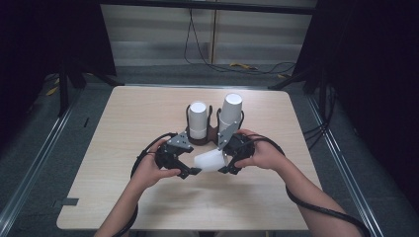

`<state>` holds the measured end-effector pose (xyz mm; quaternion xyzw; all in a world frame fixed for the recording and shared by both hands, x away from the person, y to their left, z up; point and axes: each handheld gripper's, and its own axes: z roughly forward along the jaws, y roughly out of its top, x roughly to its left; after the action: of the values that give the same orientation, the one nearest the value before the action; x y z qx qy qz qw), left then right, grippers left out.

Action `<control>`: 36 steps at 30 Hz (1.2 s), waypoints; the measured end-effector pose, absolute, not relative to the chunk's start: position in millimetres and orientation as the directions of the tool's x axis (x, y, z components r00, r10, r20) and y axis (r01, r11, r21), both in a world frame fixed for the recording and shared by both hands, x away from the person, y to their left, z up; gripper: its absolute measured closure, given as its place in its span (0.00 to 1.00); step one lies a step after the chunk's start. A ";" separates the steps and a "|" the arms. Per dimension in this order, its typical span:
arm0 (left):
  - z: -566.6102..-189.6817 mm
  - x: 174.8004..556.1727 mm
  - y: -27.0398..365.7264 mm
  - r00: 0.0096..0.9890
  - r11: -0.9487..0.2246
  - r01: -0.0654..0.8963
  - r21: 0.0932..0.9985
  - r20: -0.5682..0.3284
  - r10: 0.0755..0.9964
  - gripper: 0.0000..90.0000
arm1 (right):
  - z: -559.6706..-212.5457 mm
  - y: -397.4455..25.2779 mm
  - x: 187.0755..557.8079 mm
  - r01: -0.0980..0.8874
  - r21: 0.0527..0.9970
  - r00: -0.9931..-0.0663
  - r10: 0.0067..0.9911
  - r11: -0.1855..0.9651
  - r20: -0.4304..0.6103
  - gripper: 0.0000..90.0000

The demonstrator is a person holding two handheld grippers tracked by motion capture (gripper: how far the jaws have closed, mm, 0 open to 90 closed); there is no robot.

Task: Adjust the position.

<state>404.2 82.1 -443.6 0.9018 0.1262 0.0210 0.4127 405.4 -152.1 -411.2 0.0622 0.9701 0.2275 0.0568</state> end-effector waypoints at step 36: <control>-448.5 404.2 78.4 0.970 -0.612 0.205 0.764 -0.073 0.234 0.18 | -401.4 -133.4 406.4 0.038 0.296 -0.991 0.074 0.955 -0.111 0.23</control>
<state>404.2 78.4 -448.5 0.8977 0.1223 0.0169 0.4230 406.4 -133.4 -401.4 0.0282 0.9867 0.1481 0.0605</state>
